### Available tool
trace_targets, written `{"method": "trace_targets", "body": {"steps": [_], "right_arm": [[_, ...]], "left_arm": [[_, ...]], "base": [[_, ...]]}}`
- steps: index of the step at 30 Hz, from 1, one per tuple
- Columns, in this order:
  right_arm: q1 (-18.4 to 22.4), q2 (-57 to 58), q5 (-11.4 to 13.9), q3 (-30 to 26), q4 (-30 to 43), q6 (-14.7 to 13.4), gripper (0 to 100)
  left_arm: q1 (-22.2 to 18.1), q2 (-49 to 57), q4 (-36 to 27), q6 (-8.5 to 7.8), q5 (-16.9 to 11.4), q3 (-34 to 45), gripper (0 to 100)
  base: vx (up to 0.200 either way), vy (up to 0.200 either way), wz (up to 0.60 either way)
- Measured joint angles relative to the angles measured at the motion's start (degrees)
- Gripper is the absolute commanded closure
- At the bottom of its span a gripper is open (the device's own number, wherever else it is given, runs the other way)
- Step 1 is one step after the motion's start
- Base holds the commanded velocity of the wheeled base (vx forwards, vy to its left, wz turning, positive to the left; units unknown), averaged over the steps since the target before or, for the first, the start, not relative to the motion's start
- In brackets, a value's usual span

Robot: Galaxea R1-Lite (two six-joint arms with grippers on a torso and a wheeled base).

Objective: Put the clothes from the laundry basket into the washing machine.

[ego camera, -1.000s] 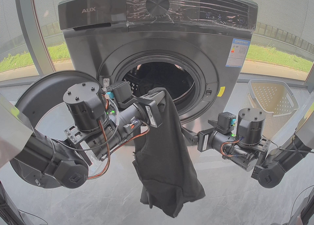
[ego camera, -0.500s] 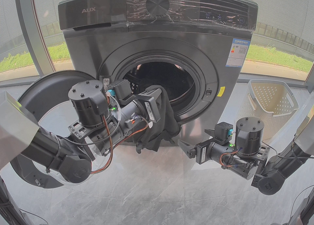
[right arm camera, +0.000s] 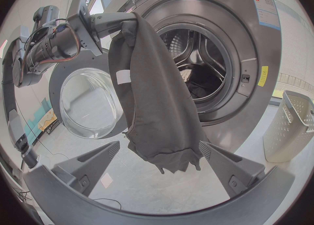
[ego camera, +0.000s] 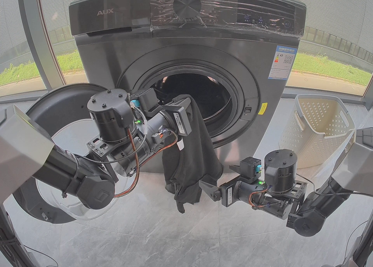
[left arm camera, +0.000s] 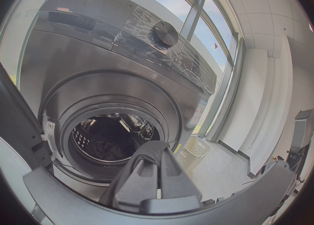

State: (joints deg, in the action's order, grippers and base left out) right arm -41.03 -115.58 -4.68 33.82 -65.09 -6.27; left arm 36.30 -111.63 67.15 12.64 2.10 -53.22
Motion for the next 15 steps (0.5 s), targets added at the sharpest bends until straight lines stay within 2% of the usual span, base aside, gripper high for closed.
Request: {"method": "trace_targets", "body": {"steps": [10, 15], "right_arm": [[-0.55, -5.53, 1.35, 1.85, -2.40, 0.88, 0], [-0.78, -8.34, 2.96, 4.52, -2.44, 2.08, 0]], "left_arm": [[0.11, -0.02, -1.67, 0.00, 0.17, -1.57, 100], [0.21, 0.02, -1.73, 0.00, 0.72, -1.84, 100]], "base": [[0.000, 0.000, 0.00], [0.000, 0.000, 0.00]]}}
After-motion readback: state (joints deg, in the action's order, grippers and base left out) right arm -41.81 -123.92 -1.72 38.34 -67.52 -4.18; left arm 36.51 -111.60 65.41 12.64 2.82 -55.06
